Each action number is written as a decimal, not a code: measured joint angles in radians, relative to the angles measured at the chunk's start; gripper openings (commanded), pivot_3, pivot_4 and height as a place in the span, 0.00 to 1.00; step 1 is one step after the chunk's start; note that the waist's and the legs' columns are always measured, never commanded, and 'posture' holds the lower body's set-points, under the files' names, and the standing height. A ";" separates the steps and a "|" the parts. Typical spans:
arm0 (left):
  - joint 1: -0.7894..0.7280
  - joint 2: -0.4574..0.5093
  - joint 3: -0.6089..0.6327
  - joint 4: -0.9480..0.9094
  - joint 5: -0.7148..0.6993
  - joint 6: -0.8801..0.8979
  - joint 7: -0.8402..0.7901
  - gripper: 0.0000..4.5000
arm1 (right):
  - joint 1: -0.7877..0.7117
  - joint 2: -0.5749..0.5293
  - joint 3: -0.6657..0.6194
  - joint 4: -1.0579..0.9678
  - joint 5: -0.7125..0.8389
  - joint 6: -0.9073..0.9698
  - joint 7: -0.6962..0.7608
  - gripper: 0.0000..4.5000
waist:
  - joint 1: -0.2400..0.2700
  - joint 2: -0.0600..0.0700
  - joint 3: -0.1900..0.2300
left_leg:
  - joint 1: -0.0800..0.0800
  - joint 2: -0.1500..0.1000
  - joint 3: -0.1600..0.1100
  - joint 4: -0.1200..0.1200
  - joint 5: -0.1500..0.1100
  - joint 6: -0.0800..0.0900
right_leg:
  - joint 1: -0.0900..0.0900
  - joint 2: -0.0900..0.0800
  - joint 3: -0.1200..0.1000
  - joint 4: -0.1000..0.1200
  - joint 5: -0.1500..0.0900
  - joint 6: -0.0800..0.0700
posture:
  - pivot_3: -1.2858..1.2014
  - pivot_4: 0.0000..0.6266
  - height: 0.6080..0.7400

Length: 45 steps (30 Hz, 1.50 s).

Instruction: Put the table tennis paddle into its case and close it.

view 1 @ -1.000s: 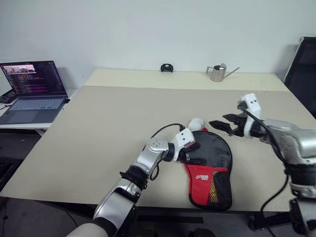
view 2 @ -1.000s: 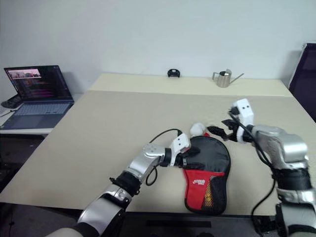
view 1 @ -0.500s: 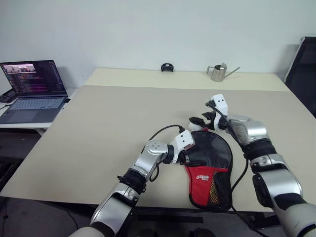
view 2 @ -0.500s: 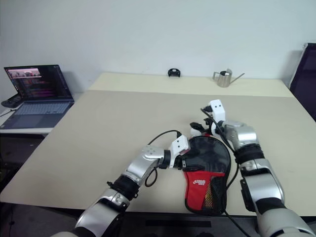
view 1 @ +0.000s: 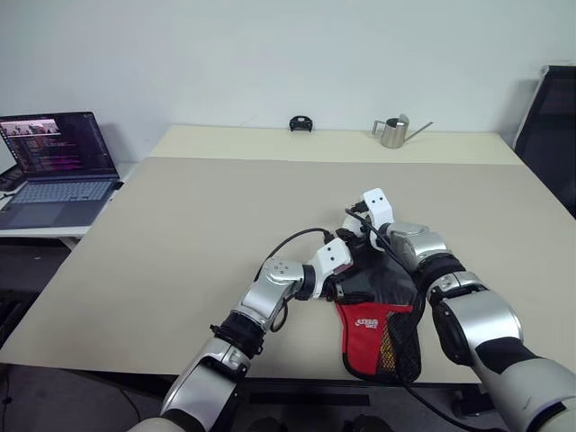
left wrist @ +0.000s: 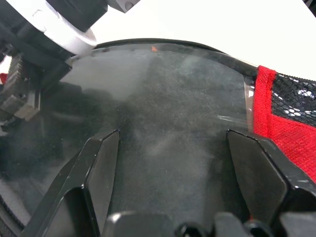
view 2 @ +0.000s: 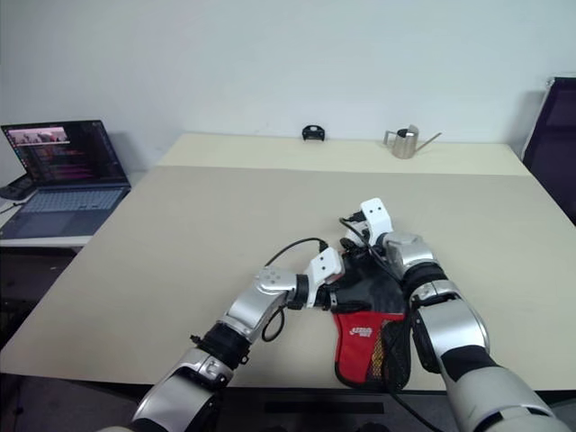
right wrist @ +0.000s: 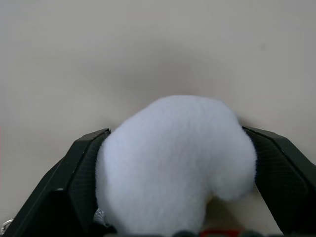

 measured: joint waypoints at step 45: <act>-0.029 0.003 -0.009 0.090 0.017 -0.058 0.032 0.84 | 0.000 0.049 -0.085 0.008 -0.017 0.013 -0.038 0.14 | -0.003 0.001 -0.001 | 0.015 -0.001 0.001 0.000 0.000 0.002 | 0.007 0.000 0.002 0.013 0.000 -0.001 | 0.52 0.24 1.00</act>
